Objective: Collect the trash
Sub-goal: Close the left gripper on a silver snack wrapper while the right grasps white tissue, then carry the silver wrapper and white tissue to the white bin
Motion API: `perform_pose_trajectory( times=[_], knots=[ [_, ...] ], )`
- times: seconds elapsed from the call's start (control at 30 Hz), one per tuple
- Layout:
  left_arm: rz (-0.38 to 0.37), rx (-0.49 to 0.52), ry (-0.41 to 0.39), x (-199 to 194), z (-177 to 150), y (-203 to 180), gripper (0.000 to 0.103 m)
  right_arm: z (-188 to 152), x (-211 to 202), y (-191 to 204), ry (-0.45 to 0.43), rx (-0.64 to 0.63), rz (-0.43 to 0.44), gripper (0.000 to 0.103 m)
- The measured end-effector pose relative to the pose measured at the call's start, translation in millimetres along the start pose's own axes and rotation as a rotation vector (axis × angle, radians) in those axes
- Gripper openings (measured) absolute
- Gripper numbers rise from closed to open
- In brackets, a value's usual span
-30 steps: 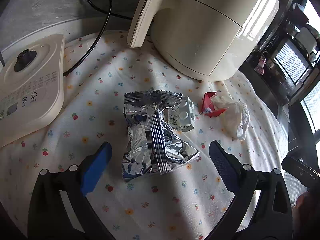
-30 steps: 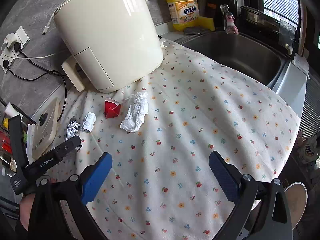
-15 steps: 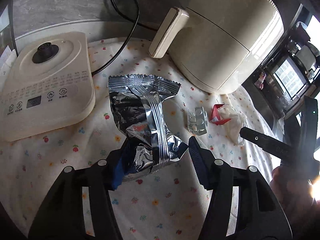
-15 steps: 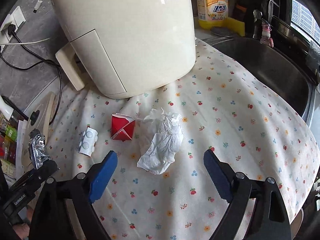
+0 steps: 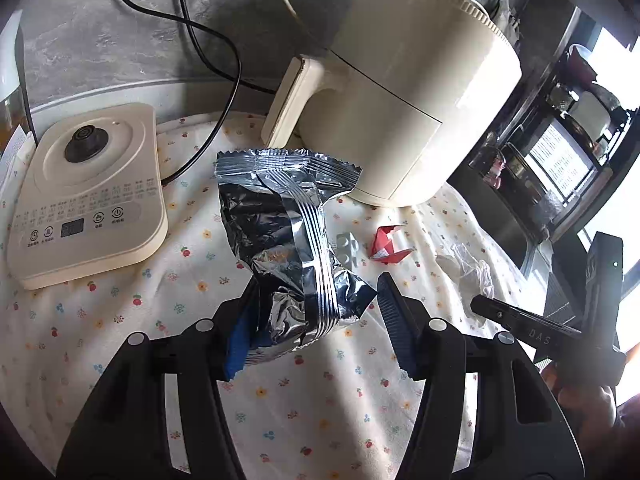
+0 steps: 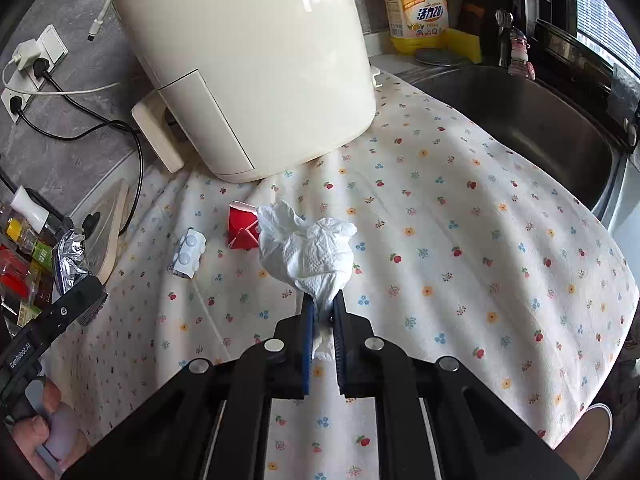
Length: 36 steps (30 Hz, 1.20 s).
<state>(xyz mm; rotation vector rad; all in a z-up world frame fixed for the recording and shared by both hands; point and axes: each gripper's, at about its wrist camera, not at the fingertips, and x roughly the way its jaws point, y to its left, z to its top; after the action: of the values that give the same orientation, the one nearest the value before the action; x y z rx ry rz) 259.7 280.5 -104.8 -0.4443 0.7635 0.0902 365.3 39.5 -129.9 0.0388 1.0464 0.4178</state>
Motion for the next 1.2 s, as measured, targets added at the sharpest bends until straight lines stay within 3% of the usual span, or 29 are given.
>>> perform_pose_trajectory(
  times=[0.4, 0.9, 1.2],
  knots=[
    [-0.072, 0.092, 0.060, 10, -30, -86, 0.058, -42, -75, -72, -0.051, 0.094, -0.026, 0.010],
    [-0.217, 0.229, 0.135, 28, -85, -244, 0.058, -100, -170, -219, -0.110, 0.272, -0.158, 0.013],
    [-0.283, 0.328, 0.192, 37, -127, -333, 0.058, -153, -214, -309, -0.123, 0.411, -0.250, 0.013]
  ],
)
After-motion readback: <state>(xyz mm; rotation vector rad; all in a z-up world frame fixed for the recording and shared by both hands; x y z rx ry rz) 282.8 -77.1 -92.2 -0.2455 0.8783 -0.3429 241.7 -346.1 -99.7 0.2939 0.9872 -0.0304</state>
